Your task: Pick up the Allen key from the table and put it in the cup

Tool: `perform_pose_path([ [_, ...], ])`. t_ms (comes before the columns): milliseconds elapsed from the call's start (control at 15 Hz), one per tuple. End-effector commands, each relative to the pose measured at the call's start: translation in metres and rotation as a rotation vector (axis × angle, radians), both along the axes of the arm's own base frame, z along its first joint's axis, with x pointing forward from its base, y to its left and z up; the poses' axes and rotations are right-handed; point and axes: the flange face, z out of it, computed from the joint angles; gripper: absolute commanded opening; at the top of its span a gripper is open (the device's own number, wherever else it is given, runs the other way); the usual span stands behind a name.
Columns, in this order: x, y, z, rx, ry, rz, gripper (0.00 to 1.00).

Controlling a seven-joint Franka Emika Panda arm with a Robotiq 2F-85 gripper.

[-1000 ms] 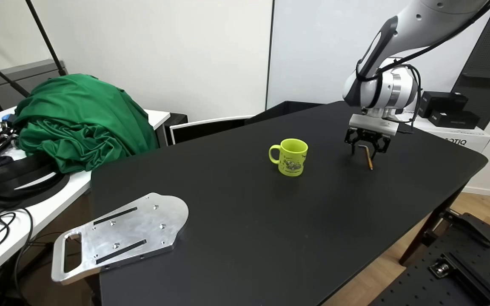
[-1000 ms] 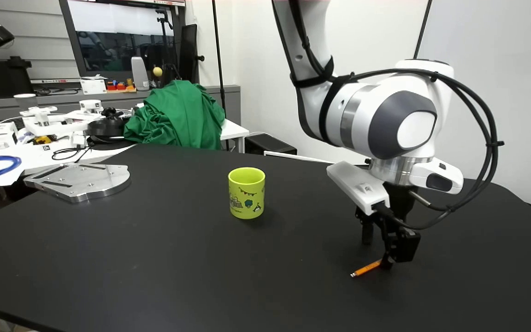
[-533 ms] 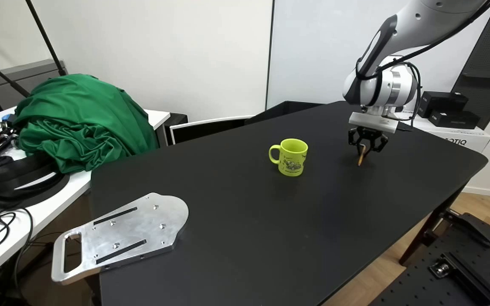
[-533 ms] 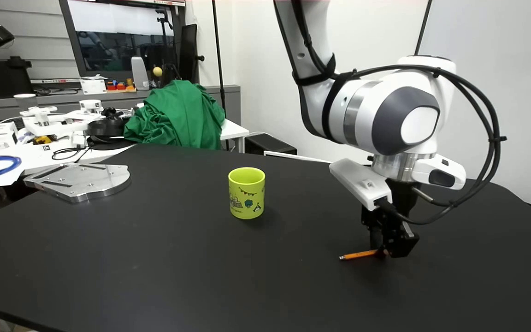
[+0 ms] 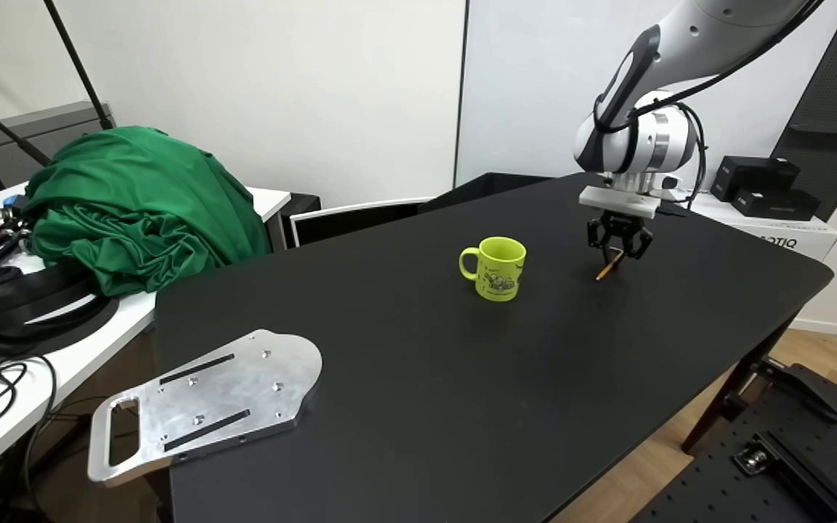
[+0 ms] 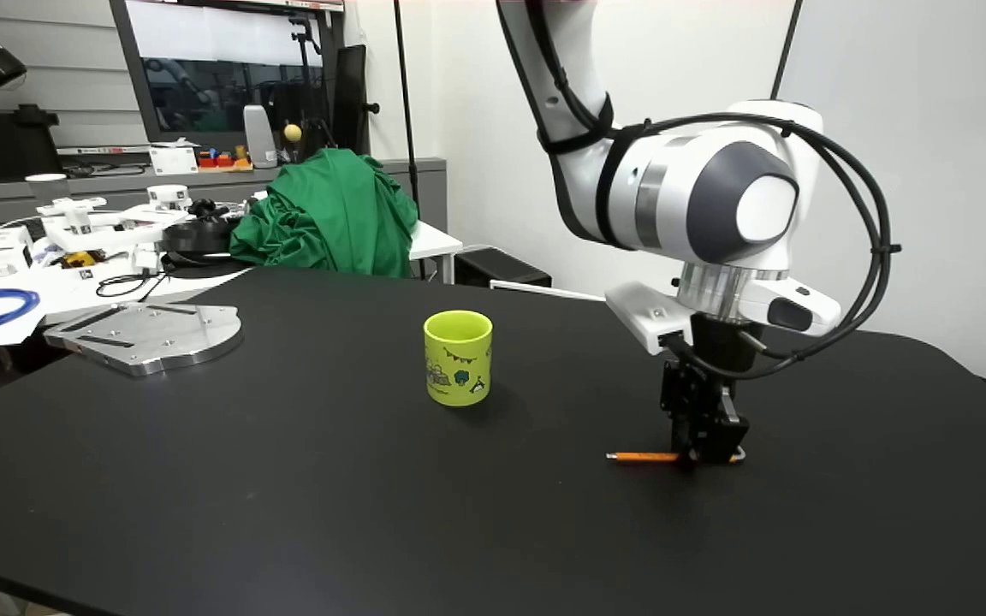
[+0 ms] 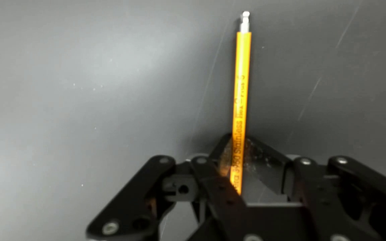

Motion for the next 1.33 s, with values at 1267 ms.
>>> perform_pose_path([
  [1267, 0.04, 0.104, 0.128, 0.501, 0.147, -0.1, 0.05],
])
